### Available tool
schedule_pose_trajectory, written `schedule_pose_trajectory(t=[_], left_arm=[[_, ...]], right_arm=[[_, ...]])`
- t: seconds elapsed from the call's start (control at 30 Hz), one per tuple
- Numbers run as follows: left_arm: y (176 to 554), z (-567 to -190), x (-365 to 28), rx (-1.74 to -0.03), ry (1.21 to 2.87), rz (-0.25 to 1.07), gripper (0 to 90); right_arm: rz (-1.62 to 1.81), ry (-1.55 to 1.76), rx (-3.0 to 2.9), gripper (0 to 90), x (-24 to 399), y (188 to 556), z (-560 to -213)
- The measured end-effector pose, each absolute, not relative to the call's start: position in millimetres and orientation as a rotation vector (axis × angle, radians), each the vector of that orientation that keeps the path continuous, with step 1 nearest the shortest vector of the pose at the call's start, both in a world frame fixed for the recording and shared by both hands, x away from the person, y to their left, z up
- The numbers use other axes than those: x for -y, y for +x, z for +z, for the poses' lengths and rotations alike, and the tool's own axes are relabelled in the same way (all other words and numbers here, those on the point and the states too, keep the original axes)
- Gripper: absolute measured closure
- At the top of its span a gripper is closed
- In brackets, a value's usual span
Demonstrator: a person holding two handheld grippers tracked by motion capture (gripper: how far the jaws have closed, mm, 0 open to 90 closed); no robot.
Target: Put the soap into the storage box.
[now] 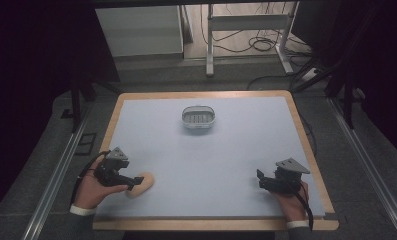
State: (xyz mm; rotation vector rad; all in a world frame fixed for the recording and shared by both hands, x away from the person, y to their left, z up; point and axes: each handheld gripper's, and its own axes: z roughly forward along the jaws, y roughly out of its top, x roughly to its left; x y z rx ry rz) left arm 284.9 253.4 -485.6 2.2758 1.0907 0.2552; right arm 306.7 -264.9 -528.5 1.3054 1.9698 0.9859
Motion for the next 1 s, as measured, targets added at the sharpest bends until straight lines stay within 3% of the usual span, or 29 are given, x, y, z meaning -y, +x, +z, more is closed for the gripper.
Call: schedule_pose_trajectory(t=[0.7, 1.0], left_arm=[[282.6, -517.9, -236.3, -1.082, 2.414, 0.161, 17.5], [286.1, -523.0, -234.5, -1.114, 2.424, 0.158, 25.7]], right_arm=[[0.967, 1.321, -1.965, 7.4, 264.5, 307.7, -528.8], [0.981, 1.329, -1.951, 7.4, 266.0, 307.3, -528.4]])
